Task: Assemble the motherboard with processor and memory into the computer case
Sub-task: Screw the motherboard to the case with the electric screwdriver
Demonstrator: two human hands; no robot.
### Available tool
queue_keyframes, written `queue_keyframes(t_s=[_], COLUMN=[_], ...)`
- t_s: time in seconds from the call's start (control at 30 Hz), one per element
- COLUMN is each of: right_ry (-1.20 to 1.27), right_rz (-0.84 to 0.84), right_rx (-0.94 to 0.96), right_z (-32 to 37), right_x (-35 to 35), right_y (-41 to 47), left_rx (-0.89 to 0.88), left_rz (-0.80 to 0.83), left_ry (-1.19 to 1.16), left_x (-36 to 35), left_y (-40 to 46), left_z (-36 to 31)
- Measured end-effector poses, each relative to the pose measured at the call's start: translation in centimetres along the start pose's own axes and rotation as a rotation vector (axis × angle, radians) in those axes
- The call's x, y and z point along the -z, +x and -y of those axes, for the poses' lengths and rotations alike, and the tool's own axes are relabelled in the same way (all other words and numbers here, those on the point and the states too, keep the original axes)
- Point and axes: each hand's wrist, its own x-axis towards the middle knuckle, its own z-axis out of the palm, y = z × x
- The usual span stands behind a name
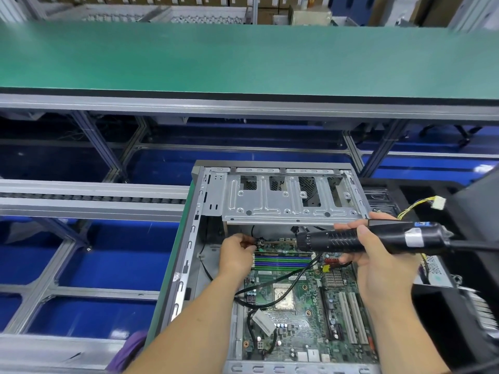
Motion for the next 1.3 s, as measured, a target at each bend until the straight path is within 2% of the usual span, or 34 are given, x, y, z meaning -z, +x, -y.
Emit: queue_keyframes(t_s=[0.3, 0.43, 0.77, 1.3], right_ry=[-0.007, -0.011, -0.012, -0.029], right_rz=[-0.013, -0.013, 0.015, 0.056], right_rx=[0.007, 0.006, 0.011, 0.037], right_z=[0.29, 0.41, 0.35, 0.03], right_x=[-0.35, -0.40, -0.29, -0.13], right_y=[-0.10, -0.16, -0.13, -0.21], left_rx=[-0.146, -0.136, -0.170, -0.237], left_rz=[-0.095, -0.131, -0.104, -0.105], left_ry=[0.323, 0.305, 0.319, 0.482], left_x=[-0.15, -0.04, -0.02, 0.07], left_y=[0.00, 0.15, 0.18, 0.04], left_z=[0.07, 0.16, 0.35, 0.37])
